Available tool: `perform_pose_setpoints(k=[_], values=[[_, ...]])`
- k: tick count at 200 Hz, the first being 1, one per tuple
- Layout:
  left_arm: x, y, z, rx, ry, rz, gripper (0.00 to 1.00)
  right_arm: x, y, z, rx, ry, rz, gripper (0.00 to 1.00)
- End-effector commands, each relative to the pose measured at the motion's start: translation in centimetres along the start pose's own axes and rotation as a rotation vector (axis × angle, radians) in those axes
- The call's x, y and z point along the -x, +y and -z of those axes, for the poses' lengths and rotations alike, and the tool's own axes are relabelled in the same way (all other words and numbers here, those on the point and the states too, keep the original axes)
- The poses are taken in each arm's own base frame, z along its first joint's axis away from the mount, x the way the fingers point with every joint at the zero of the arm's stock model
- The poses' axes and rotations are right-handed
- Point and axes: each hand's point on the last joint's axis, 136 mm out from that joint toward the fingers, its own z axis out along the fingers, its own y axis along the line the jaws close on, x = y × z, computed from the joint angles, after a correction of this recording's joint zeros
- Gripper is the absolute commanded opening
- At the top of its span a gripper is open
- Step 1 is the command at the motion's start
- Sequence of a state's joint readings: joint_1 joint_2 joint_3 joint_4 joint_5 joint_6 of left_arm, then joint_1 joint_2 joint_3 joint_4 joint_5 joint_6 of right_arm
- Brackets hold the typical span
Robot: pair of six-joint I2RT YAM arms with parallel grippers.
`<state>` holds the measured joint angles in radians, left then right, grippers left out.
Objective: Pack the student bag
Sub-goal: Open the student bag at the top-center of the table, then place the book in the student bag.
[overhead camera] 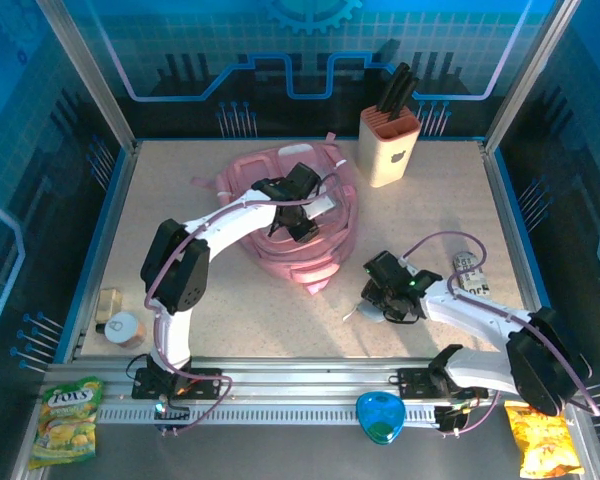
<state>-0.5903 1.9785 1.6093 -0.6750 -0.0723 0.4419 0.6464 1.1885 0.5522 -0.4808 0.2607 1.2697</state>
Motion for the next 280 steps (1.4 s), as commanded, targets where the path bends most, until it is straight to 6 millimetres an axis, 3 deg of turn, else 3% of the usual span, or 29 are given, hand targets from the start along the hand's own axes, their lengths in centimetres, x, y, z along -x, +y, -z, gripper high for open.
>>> perform_pose_setpoints(k=[1, 21, 40, 112, 180, 226, 258, 264, 280], values=[[0.6, 1.1, 1.0, 0.045, 0.008, -0.016, 0.29, 0.7, -0.3, 0.2, 0.010, -0.032, -0.003, 0.54], [1.8, 1.3, 2.9, 0.044, -0.047, -0.002, 0.10, 0.9, -0.1, 0.4, 0.028, -0.044, 0.004, 0.54], [2.9, 1.4, 4.5, 0.049, -0.102, 0.014, 0.00, 1.4, 0.1, 0.6, 0.057, -0.058, 0.013, 0.53], [5.7, 2.0, 10.2, 0.095, -0.327, 0.097, 0.00, 3.4, 3.5, 2.8, 0.277, -0.122, 0.081, 0.50], [8.6, 2.8, 16.1, 0.115, -0.579, 0.225, 0.00, 4.2, 12.8, 7.2, 0.640, -0.093, 0.273, 0.49], [9.4, 2.8, 17.3, 0.102, -0.645, 0.262, 0.00, 5.0, 18.7, 7.0, 0.748, -0.004, 0.236, 0.49], [9.5, 3.0, 17.4, 0.103, -0.650, 0.289, 0.00, 6.3, 22.0, 5.1, 0.755, 0.029, 0.178, 0.41], [9.4, 3.1, 17.3, 0.105, -0.646, 0.292, 0.00, 6.9, 23.5, 5.9, 0.796, 0.018, 0.185, 0.40], [9.3, 3.2, 17.4, 0.111, -0.643, 0.302, 0.00, 7.2, 25.3, 5.9, 0.853, 0.022, 0.190, 0.37]])
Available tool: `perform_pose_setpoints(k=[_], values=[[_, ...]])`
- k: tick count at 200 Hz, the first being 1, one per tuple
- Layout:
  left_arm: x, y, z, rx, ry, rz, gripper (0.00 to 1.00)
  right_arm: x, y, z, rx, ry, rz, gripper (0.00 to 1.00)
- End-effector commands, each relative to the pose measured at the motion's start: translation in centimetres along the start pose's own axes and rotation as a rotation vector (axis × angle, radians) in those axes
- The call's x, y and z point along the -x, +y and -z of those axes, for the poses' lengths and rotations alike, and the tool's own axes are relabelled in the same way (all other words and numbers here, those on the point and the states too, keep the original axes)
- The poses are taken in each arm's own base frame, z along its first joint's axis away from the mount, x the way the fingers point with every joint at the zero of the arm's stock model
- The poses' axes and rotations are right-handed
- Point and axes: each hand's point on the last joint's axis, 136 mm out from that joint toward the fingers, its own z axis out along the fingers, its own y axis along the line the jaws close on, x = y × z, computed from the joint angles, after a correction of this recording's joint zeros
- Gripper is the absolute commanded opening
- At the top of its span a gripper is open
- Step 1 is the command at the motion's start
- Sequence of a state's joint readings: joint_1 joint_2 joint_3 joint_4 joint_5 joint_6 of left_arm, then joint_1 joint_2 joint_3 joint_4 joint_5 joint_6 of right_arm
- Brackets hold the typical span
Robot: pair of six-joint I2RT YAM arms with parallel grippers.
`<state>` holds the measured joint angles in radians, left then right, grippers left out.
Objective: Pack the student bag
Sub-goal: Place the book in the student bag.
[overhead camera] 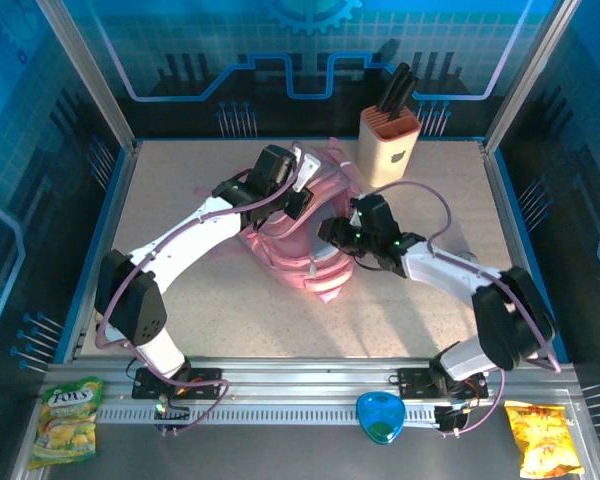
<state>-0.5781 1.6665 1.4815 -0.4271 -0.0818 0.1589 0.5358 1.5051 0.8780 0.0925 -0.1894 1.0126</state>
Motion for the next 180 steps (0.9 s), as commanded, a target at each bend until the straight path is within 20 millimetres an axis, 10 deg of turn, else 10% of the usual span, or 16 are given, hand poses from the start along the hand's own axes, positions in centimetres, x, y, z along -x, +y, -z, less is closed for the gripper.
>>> perform_pose_setpoints(k=[1, 42, 72, 120, 180], values=[[5.8, -0.4, 3.7, -0.023, -0.218, 0.032, 0.00, 2.4, 4.3, -0.8, 0.158, -0.034, 0.008, 0.37], [5.9, -0.2, 4.0, -0.012, -0.228, 0.050, 0.00, 4.1, 3.5, -3.3, 0.105, -0.072, -0.030, 0.35], [5.9, -0.2, 4.0, -0.012, -0.229, 0.057, 0.00, 4.4, 1.9, -4.3, 0.047, -0.067, -0.066, 0.56], [5.4, -0.2, 3.6, -0.013, -0.221, 0.057, 0.00, 3.0, -1.0, 0.4, -0.049, -0.106, -0.047, 0.75], [5.1, -0.4, 3.2, -0.024, -0.211, 0.059, 0.00, -1.8, -3.2, 2.6, -0.114, -0.012, -0.054, 0.65]])
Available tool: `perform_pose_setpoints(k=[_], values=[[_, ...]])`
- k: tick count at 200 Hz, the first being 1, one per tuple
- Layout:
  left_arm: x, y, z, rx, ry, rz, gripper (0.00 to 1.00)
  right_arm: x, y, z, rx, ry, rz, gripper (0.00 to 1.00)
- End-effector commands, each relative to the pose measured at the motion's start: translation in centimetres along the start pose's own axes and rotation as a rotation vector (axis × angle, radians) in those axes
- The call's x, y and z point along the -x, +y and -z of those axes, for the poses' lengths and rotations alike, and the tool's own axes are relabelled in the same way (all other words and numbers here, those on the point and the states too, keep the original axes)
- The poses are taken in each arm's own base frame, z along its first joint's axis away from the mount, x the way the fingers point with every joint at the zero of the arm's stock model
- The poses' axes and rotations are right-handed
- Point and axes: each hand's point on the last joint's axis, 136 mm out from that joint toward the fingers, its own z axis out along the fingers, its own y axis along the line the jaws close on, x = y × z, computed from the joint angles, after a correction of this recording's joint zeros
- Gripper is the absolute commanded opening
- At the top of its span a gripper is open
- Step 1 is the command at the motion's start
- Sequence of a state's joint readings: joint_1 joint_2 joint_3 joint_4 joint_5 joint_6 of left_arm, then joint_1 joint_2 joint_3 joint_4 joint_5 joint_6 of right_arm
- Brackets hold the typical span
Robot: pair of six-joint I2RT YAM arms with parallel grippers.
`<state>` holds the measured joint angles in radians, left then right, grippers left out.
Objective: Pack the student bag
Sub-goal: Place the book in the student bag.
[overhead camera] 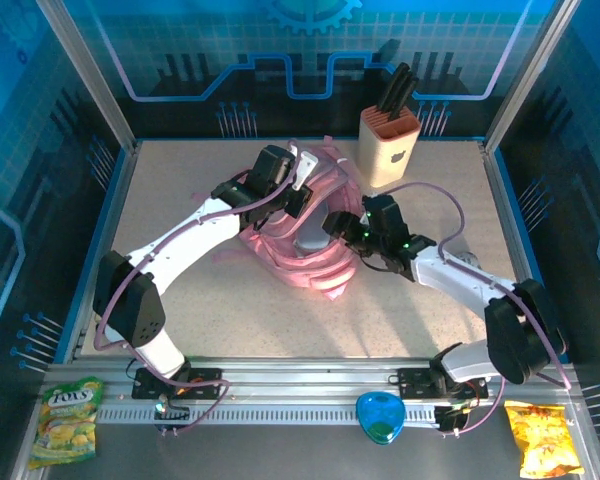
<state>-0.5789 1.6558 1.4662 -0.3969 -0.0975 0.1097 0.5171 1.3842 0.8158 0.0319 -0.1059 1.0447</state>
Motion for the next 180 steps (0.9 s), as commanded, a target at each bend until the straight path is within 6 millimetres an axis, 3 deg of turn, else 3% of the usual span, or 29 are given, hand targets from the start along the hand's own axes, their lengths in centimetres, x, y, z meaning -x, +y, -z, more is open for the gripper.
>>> perform_pose_setpoints(k=[1, 28, 60, 70, 74, 125, 180], values=[[4.8, -0.8, 2.9, -0.043, -0.185, 0.013, 0.00, -2.6, -1.8, -0.2, -0.058, 0.071, -0.008, 0.65], [4.6, -1.0, 2.8, -0.050, -0.180, 0.019, 0.00, -3.5, -0.7, -1.6, -0.023, 0.104, -0.021, 0.53], [4.4, -1.0, 2.8, -0.053, -0.173, 0.023, 0.00, -3.2, 0.4, -3.6, -0.012, 0.116, -0.016, 0.43], [4.4, -1.0, 2.8, -0.054, -0.171, 0.020, 0.00, -3.4, -0.3, -4.1, -0.038, 0.122, -0.024, 0.42], [4.3, -1.0, 2.9, -0.053, -0.170, 0.021, 0.00, -2.8, 0.7, -4.2, -0.021, 0.109, -0.020, 0.42], [4.1, -1.2, 2.9, -0.065, -0.165, 0.029, 0.00, -0.6, 1.6, -5.9, -0.014, 0.062, -0.003, 0.35], [4.4, -0.9, 3.1, -0.053, -0.178, 0.044, 0.00, 0.5, 2.0, -9.5, 0.010, 0.057, -0.020, 0.29]])
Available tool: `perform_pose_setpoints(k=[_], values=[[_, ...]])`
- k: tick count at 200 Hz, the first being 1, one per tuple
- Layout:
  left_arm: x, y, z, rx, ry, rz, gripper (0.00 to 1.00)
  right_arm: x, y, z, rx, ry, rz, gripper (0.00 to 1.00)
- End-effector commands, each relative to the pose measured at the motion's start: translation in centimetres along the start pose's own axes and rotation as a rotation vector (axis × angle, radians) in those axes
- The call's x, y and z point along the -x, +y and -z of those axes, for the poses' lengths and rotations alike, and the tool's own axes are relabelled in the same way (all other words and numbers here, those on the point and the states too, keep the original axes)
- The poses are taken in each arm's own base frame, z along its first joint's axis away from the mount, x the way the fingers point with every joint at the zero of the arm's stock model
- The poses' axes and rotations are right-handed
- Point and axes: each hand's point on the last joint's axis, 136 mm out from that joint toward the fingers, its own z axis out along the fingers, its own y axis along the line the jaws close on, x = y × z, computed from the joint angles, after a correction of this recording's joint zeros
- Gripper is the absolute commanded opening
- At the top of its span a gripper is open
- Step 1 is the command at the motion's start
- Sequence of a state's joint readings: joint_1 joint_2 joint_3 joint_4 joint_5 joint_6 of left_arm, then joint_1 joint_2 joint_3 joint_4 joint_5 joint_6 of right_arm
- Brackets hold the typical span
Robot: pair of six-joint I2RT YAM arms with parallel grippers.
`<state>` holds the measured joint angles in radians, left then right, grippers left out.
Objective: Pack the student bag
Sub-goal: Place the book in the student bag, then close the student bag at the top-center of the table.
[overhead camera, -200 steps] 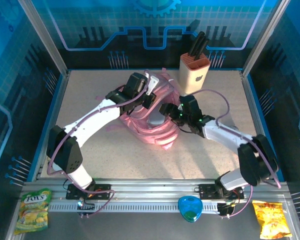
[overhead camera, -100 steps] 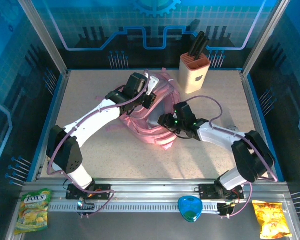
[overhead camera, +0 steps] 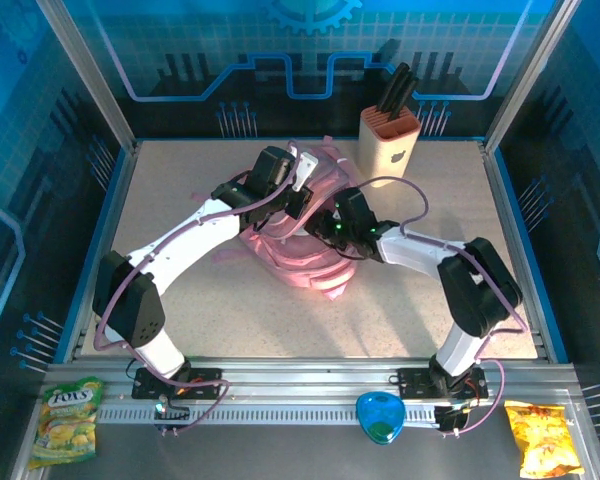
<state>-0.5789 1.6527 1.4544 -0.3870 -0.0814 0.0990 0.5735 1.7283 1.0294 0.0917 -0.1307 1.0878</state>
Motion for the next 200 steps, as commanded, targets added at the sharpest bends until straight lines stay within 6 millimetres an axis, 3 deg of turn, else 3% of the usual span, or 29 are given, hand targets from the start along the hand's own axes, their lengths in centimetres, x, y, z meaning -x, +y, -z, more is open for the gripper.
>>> perform_pose_setpoints(k=[1, 44, 59, 82, 100, 128, 149, 176, 200], values=[[4.6, -0.8, 3.2, -0.038, -0.179, 0.031, 0.00, 1.7, 1.0, -1.3, 0.036, -0.043, 0.005, 0.29], [4.9, -0.7, 3.2, -0.034, -0.192, 0.050, 0.00, 3.5, 0.9, -3.8, 0.061, -0.095, -0.017, 0.24], [4.9, -0.5, 3.1, -0.027, -0.191, 0.058, 0.00, 4.2, 1.7, -4.4, 0.094, -0.102, -0.007, 0.23], [4.8, -0.4, 2.8, -0.026, -0.186, 0.074, 0.00, 4.1, 2.1, -4.1, 0.128, -0.077, -0.006, 0.25], [4.5, -0.2, 2.3, -0.024, -0.175, 0.091, 0.00, 3.7, 1.8, -2.2, 0.155, -0.084, -0.005, 0.30], [4.1, -0.6, 1.4, -0.057, -0.155, 0.115, 0.00, 2.5, 1.1, 2.4, 0.186, -0.095, -0.004, 0.41], [3.2, -1.9, 0.2, -0.126, -0.103, 0.118, 0.00, -0.4, -2.2, 5.6, 0.094, -0.055, -0.030, 0.48], [1.7, -2.0, -1.1, -0.132, -0.044, 0.173, 0.31, -2.8, -6.4, 8.8, -0.046, -0.068, -0.061, 0.53], [0.9, 0.2, -0.7, -0.021, -0.015, 0.352, 0.59, -3.5, -8.0, 11.0, -0.116, -0.102, -0.024, 0.58]])
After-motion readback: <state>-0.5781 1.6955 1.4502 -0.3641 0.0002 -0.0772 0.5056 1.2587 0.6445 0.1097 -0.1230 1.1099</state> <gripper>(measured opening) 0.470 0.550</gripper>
